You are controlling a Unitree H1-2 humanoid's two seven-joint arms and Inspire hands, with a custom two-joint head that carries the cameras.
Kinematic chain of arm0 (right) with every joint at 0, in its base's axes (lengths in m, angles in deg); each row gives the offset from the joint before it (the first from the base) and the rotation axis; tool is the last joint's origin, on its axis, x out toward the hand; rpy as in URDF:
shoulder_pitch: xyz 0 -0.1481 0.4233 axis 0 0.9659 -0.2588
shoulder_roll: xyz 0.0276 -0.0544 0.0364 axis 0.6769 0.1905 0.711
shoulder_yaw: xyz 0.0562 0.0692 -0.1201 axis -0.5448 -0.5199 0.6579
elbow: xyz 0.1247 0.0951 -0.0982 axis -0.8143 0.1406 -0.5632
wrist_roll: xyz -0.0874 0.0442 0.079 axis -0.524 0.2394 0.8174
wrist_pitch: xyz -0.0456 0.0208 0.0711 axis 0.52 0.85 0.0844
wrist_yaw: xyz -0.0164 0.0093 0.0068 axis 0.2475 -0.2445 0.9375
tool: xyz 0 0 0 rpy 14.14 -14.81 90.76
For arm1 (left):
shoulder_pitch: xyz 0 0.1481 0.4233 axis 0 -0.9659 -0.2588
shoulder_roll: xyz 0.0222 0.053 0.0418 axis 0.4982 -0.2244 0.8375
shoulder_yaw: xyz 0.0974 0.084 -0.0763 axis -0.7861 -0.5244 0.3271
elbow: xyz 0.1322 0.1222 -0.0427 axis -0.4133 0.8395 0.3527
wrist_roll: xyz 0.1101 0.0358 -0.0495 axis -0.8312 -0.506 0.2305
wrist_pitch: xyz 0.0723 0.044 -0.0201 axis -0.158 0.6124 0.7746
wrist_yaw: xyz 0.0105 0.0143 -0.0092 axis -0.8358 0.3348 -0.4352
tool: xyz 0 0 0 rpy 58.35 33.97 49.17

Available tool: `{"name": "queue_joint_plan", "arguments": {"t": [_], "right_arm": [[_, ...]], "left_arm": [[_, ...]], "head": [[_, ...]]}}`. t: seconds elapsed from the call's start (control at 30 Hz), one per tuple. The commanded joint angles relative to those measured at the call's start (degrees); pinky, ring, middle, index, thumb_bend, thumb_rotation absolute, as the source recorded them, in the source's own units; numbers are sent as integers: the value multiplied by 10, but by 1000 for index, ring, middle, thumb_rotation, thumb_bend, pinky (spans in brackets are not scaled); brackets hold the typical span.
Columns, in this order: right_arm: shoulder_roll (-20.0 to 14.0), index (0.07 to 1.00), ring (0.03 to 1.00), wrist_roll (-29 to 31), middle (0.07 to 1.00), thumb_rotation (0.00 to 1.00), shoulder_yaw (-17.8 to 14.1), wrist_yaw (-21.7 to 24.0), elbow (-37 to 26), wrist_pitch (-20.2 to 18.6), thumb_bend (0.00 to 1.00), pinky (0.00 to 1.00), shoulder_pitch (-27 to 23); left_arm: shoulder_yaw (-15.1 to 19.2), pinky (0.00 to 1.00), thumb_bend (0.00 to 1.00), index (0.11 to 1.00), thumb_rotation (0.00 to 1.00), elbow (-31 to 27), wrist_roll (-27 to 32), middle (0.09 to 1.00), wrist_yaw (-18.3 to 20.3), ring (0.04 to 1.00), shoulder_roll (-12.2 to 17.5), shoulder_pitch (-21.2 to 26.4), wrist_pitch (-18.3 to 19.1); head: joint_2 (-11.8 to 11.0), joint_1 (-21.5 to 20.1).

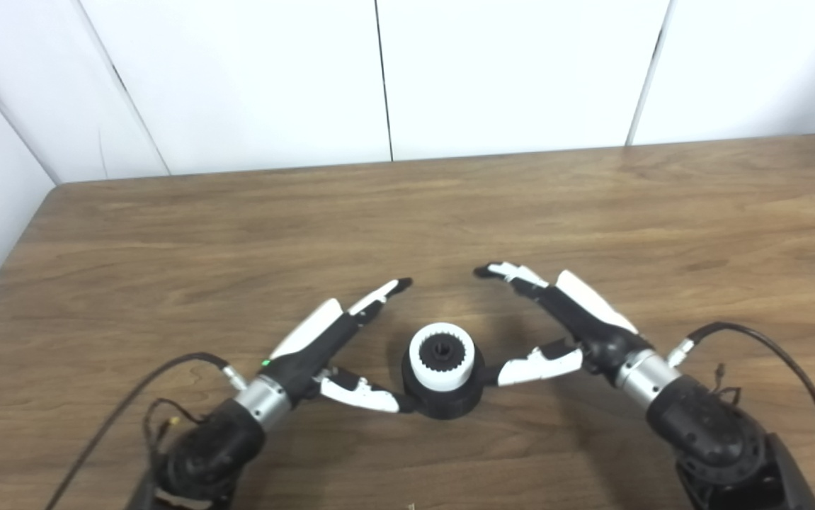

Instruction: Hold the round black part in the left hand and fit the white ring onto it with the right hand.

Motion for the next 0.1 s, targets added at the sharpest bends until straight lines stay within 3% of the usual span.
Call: {"name": "queue_joint_plan", "arguments": {"t": [0.0,0.07], "right_arm": [[-8,930,1000,15,968,554,-14,-11,-3,14,1000,990,-23],[-12,934,1000,25,967,580,-25,-15,7,16,1000,992,-24]], "left_arm": [[22,998,1000,1000,250,-22,35,1000,11,1000,24,11,19],[39,1000,1000,1000,228,-22,67,1000,23,1000,38,10,31]], "head": [[0,1],[0,0]]}}
